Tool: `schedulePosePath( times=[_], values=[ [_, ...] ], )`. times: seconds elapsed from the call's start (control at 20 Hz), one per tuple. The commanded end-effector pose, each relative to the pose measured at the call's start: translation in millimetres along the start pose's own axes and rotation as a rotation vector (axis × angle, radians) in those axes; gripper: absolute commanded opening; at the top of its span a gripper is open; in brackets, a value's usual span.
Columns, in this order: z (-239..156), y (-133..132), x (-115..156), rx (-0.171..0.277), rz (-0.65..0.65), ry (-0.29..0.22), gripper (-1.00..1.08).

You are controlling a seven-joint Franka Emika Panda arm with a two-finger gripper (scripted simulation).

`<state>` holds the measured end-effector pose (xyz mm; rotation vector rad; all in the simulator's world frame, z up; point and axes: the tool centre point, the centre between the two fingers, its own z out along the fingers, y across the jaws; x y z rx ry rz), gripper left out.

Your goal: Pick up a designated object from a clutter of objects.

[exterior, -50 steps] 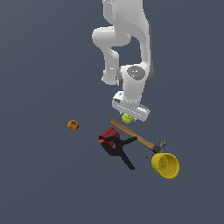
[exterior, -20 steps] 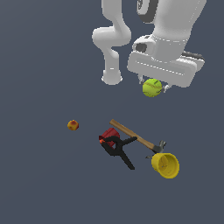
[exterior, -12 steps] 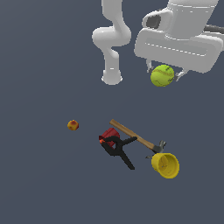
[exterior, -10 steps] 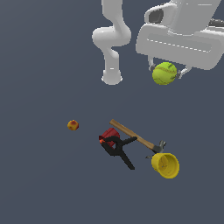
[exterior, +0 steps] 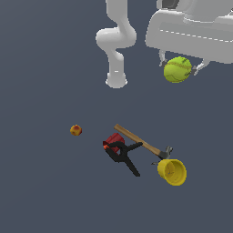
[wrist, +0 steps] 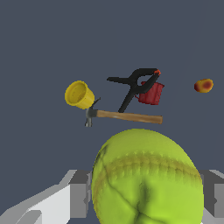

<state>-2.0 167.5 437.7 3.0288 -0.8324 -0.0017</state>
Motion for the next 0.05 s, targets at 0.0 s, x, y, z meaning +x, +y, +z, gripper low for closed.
schedulePosePath(
  times=[0.0],
  values=[
    [-2.4,-0.7,0.3,0.001,0.000,0.001,-1.00]
  ],
)
